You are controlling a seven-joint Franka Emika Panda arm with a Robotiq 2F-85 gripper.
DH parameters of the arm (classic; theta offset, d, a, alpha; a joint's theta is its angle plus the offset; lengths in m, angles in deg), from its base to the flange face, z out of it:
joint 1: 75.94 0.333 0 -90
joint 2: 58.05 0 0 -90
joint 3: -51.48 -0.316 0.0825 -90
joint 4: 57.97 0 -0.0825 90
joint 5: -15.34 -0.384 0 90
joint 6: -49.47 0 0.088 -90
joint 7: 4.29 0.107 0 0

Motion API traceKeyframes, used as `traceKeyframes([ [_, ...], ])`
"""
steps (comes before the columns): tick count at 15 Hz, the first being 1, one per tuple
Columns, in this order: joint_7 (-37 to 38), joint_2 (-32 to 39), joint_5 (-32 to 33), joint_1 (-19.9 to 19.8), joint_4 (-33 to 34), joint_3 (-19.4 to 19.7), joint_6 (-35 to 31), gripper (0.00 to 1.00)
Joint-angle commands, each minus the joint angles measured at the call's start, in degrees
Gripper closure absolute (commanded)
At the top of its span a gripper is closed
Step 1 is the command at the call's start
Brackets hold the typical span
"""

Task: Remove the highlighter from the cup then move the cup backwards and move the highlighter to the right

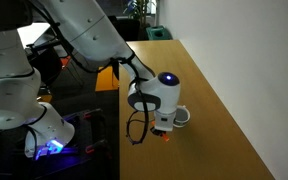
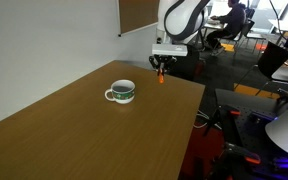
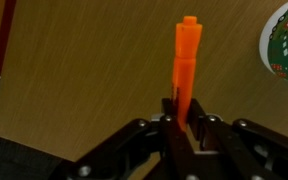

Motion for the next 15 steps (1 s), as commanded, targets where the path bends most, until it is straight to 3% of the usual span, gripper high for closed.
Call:
traceKeyframes([
  [1,2.54,2.06,-2.12,-2.0,2.54,-0.09,1.63,0.95],
  [15,10.21,16.37,-8.73,-7.44,15.09,2.16,2.04,0.95],
])
